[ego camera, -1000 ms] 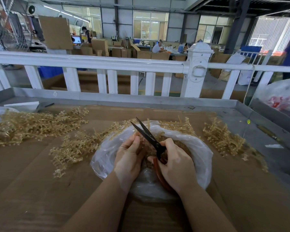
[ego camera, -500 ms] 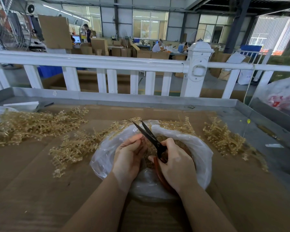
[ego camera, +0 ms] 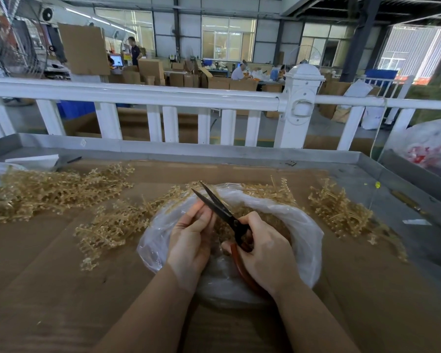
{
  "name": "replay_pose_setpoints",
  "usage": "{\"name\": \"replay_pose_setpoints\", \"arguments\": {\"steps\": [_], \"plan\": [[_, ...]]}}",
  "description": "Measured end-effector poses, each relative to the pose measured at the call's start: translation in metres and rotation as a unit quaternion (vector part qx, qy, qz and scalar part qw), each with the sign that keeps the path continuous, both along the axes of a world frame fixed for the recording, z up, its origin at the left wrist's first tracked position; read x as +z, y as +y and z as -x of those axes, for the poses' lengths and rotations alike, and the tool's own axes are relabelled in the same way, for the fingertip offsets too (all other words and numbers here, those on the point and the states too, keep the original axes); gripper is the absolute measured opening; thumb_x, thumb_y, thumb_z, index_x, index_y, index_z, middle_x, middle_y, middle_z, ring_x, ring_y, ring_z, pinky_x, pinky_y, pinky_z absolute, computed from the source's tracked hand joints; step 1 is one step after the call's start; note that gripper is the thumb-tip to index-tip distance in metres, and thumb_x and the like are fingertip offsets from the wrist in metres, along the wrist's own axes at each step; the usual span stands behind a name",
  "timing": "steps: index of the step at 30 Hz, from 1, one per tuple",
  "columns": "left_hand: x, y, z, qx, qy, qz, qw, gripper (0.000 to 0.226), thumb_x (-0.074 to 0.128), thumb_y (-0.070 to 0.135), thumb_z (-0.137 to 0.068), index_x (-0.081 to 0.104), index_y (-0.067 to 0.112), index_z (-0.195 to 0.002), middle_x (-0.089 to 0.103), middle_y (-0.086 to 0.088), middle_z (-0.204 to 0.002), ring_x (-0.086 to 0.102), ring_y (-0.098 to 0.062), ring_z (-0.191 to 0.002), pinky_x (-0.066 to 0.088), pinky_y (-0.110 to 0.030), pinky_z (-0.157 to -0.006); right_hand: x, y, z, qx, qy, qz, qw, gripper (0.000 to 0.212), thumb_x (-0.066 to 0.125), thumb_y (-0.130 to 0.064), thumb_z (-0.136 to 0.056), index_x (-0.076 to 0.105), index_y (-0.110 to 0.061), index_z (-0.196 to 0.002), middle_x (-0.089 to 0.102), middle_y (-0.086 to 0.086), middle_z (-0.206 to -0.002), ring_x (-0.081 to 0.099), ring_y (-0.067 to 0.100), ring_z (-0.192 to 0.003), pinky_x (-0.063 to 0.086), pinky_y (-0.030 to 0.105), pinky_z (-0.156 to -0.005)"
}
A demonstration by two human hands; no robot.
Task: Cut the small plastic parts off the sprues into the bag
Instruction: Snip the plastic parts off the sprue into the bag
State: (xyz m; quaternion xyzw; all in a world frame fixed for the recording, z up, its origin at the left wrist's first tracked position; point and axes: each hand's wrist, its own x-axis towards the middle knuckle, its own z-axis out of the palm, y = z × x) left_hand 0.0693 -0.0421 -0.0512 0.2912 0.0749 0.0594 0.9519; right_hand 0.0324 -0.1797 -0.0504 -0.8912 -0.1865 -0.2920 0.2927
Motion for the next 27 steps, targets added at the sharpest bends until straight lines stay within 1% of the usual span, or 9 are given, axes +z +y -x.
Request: {"name": "replay_pose_setpoints", "arguments": {"steps": [4, 10, 12, 14, 19, 21, 23, 25, 27], "plan": [[0.0006, 0.0033, -0.0001, -0.008, -0.003, 0.044, 0.999, 0.032, 0.044, -0.015, -0.087, 0.066, 0.007, -0.097, 0.075, -0.005, -0.085, 0.072, -0.011, -0.079, 0.056, -0.018, -0.061, -0.0007, 0.0007, -0.0019, -0.019, 0.006, 0.005, 1.000, 0.042, 0.065, -0.050, -0.079, 0.056, -0.017, -0.103, 0.067, -0.004, -0.092, 0.064, 0.013, -0.087, 0.056, 0.030, -0.072], [0.0009, 0.0015, 0.0002, -0.006, 0.018, 0.017, 1.000, 0.032, 0.046, -0.017, -0.087, 0.066, 0.007, -0.095, 0.075, -0.003, -0.078, 0.072, -0.010, -0.072, 0.055, -0.017, -0.057, 0.0001, 0.0000, 0.0002, -0.019, -0.005, -0.004, 1.000, 0.039, 0.072, -0.045, -0.077, 0.057, -0.016, -0.100, 0.066, -0.006, -0.087, 0.063, 0.010, -0.081, 0.054, 0.023, -0.068], [0.0008, 0.0022, 0.0001, -0.006, 0.019, 0.007, 1.000, 0.033, 0.045, -0.017, -0.087, 0.066, 0.007, -0.099, 0.075, -0.004, -0.081, 0.072, -0.010, -0.074, 0.055, -0.017, -0.059, 0.0015, 0.0004, 0.0017, -0.004, -0.010, -0.008, 1.000, 0.040, 0.067, -0.048, -0.077, 0.057, -0.016, -0.099, 0.065, -0.007, -0.087, 0.063, 0.008, -0.081, 0.055, 0.022, -0.068], [0.0011, 0.0029, -0.0001, -0.007, 0.012, 0.009, 1.000, 0.033, 0.043, -0.016, -0.088, 0.065, 0.005, -0.102, 0.074, -0.005, -0.084, 0.072, -0.012, -0.078, 0.056, -0.018, -0.062, 0.0011, 0.0009, 0.0016, 0.006, -0.007, 0.007, 1.000, 0.042, 0.062, -0.051, -0.078, 0.058, -0.016, -0.099, 0.065, -0.006, -0.088, 0.062, 0.009, -0.082, 0.055, 0.026, -0.069], [0.0049, 0.0054, 0.0002, -0.015, 0.006, 0.065, 0.998, 0.032, 0.037, -0.013, -0.093, 0.062, 0.004, -0.105, 0.071, -0.006, -0.088, 0.070, -0.011, -0.076, 0.058, -0.021, -0.070, -0.0023, 0.0009, -0.0020, -0.002, 0.006, 0.040, 0.999, 0.040, 0.068, -0.050, -0.078, 0.054, -0.020, -0.102, 0.063, -0.006, -0.091, 0.061, 0.011, -0.086, 0.054, 0.026, -0.072], [0.0059, 0.0066, 0.0004, -0.014, 0.005, 0.068, 0.998, 0.032, 0.035, -0.011, -0.095, 0.061, 0.005, -0.104, 0.072, -0.005, -0.084, 0.071, -0.010, -0.073, 0.056, -0.021, -0.071, -0.0028, 0.0010, -0.0029, 0.001, 0.009, 0.047, 0.999, 0.041, 0.066, -0.052, -0.079, 0.054, -0.021, -0.103, 0.063, -0.006, -0.093, 0.060, 0.012, -0.088, 0.054, 0.028, -0.073], [0.0062, 0.0067, 0.0004, -0.016, 0.004, 0.068, 0.998, 0.034, 0.034, -0.011, -0.095, 0.061, 0.006, -0.104, 0.073, -0.005, -0.081, 0.071, -0.010, -0.072, 0.056, -0.021, -0.072, -0.0031, 0.0008, -0.0033, 0.003, 0.012, 0.049, 0.999, 0.042, 0.064, -0.052, -0.079, 0.053, -0.021, -0.104, 0.062, -0.006, -0.095, 0.060, 0.013, -0.090, 0.054, 0.030, -0.074], [0.0059, 0.0057, 0.0012, -0.022, 0.004, 0.057, 0.998, 0.035, 0.034, -0.012, -0.094, 0.062, 0.006, -0.107, 0.072, -0.007, -0.087, 0.070, -0.012, -0.075, 0.056, -0.023, -0.074, -0.0034, 0.0006, -0.0030, 0.004, 0.015, 0.048, 0.999, 0.042, 0.064, -0.052, -0.079, 0.053, -0.021, -0.104, 0.062, -0.006, -0.094, 0.059, 0.012, -0.090, 0.054, 0.030, -0.075], [0.0043, 0.0043, 0.0018, -0.027, 0.004, 0.037, 0.999, 0.035, 0.036, -0.014, -0.092, 0.062, 0.005, -0.105, 0.071, -0.008, -0.087, 0.071, -0.012, -0.075, 0.058, -0.022, -0.071, -0.0035, 0.0004, -0.0023, 0.004, 0.016, 0.043, 0.999, 0.042, 0.065, -0.052, -0.078, 0.053, -0.021, -0.103, 0.062, -0.007, -0.094, 0.059, 0.011, -0.090, 0.053, 0.028, -0.076]]}}
